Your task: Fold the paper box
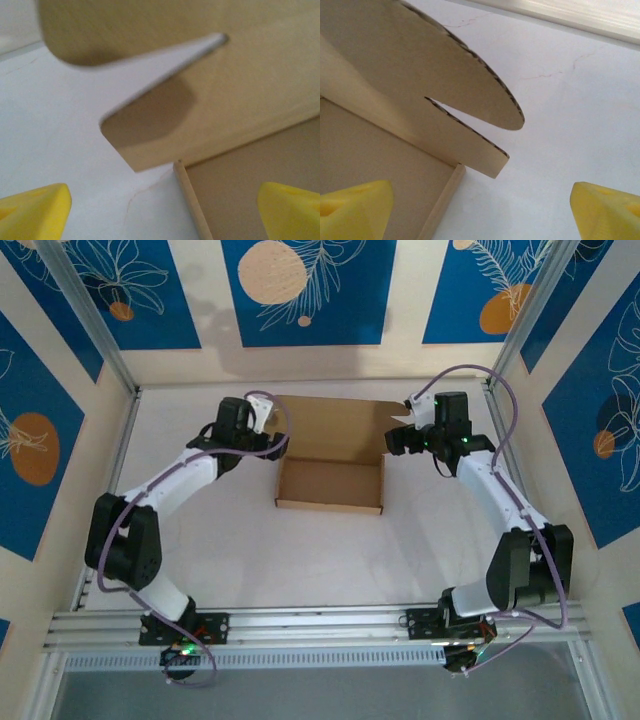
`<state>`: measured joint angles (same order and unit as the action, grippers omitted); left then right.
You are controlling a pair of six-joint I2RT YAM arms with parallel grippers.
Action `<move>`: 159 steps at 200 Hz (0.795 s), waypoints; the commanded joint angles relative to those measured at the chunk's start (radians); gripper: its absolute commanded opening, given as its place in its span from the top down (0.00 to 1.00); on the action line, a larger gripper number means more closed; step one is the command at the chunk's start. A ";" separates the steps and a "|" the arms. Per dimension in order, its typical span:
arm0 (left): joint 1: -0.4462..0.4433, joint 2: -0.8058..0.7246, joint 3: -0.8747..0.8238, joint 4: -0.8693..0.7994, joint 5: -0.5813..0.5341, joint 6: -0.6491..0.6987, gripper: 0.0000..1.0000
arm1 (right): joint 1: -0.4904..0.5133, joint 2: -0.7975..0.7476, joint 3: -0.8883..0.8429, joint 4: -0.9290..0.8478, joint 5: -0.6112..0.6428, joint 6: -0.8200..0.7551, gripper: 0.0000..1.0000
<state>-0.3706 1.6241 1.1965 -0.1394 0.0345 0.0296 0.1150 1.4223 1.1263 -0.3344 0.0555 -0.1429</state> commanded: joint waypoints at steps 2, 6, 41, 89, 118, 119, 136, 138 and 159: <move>0.041 0.017 0.045 0.098 0.138 0.052 0.04 | -0.025 0.021 -0.030 0.099 -0.107 -0.046 0.06; 0.051 0.018 0.043 0.111 0.151 0.053 0.04 | -0.030 0.025 -0.034 0.110 -0.111 -0.053 0.06; 0.124 0.004 -0.027 0.279 0.254 0.078 0.04 | -0.073 0.068 -0.033 0.159 -0.225 -0.093 0.09; 0.189 0.102 0.006 0.426 0.495 0.116 0.06 | -0.059 0.146 0.008 0.187 -0.377 -0.134 0.13; 0.190 0.167 0.021 0.530 0.616 0.072 0.16 | -0.043 0.187 0.033 0.167 -0.334 -0.159 0.18; 0.190 0.168 0.024 0.529 0.618 0.071 0.17 | -0.043 0.188 0.035 0.165 -0.332 -0.159 0.18; 0.188 0.197 0.051 0.494 0.642 0.057 0.29 | -0.041 0.198 0.040 0.170 -0.295 -0.142 0.26; 0.188 0.199 0.051 0.491 0.645 0.057 0.30 | -0.041 0.198 0.040 0.172 -0.289 -0.139 0.27; 0.183 0.191 0.027 0.494 0.640 0.047 0.47 | -0.033 0.183 0.021 0.214 -0.240 -0.116 0.37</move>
<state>-0.1875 1.8198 1.2045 0.3080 0.5961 0.0929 0.0711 1.6104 1.1378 -0.1608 -0.2352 -0.2684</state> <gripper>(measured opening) 0.598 0.676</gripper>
